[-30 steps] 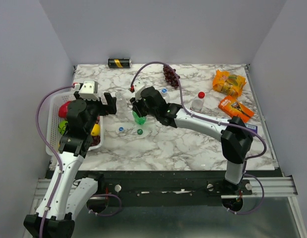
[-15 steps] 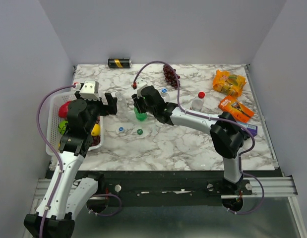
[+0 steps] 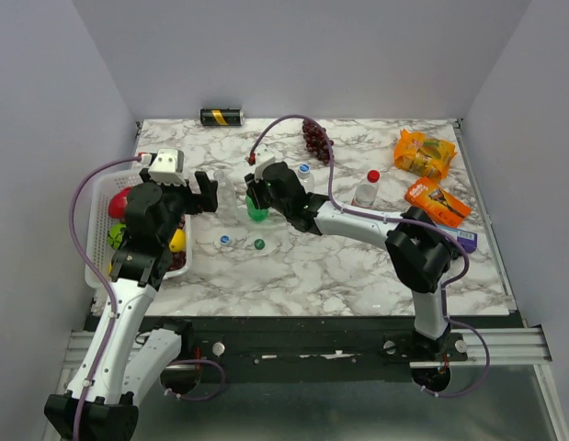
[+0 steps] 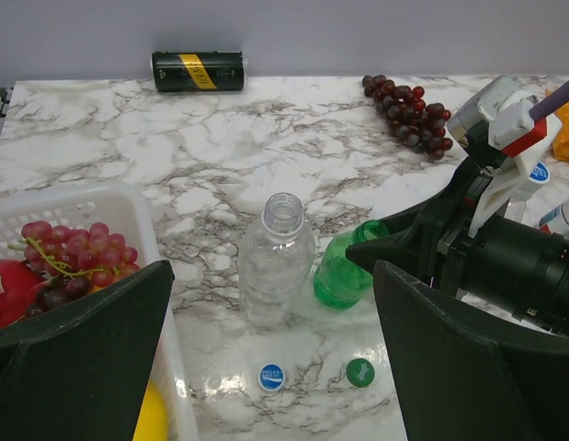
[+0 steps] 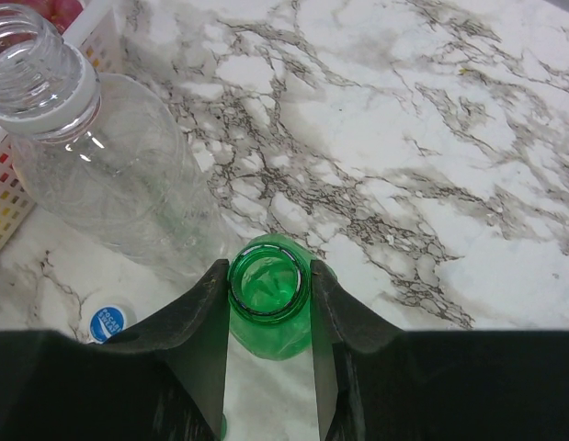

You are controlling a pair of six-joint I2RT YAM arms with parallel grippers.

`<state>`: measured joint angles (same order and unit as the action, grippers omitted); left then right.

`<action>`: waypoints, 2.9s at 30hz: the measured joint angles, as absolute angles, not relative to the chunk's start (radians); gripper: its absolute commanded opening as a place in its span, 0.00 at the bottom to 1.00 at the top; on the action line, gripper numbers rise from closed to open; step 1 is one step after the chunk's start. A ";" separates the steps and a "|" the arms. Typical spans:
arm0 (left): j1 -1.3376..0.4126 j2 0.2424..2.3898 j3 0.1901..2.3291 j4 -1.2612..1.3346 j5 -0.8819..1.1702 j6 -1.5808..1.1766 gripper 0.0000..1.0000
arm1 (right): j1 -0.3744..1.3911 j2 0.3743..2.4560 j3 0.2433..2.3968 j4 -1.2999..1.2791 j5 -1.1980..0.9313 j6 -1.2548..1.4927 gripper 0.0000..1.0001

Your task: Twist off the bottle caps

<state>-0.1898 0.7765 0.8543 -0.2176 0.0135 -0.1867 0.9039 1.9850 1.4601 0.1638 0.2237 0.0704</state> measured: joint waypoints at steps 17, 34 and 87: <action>-0.190 0.794 0.854 -0.219 0.019 -0.187 0.99 | 0.904 1.978 1.427 0.185 0.223 0.051 0.81; -0.190 0.804 0.854 -0.228 0.025 -0.173 0.99 | 0.903 1.615 1.287 0.144 0.110 0.060 0.81; -0.583 0.863 0.799 -0.109 0.466 -0.052 0.99 | 0.649 1.223 1.240 -0.339 -0.307 0.178 0.19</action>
